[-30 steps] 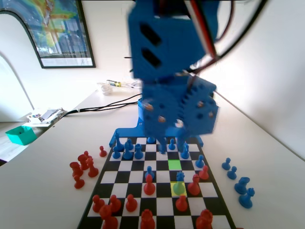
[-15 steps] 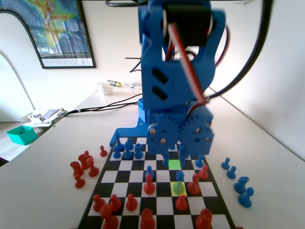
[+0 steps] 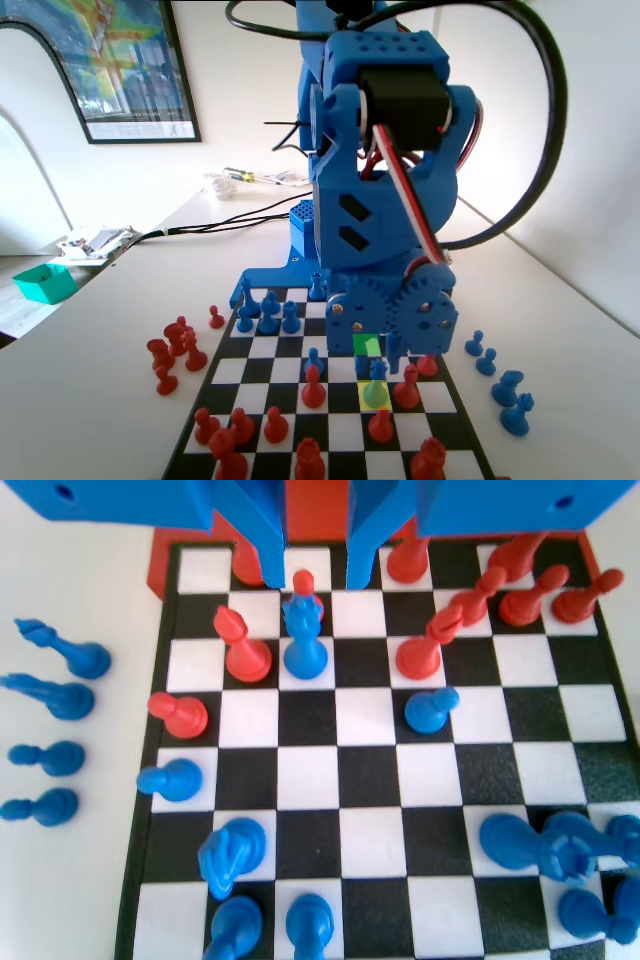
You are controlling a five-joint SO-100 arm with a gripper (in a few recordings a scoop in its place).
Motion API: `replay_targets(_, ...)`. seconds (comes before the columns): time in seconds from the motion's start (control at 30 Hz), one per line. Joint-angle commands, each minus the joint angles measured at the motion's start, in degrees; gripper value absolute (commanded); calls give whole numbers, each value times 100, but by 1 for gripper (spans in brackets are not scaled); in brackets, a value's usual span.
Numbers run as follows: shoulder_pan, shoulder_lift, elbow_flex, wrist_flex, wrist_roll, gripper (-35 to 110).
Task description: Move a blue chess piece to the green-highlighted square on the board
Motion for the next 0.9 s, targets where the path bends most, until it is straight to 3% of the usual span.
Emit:
replay_targets(0.0, -167, 193, 70, -26, -35, 12)
replay_targets(0.87, -149, -316, 88, -422, -220, 12)
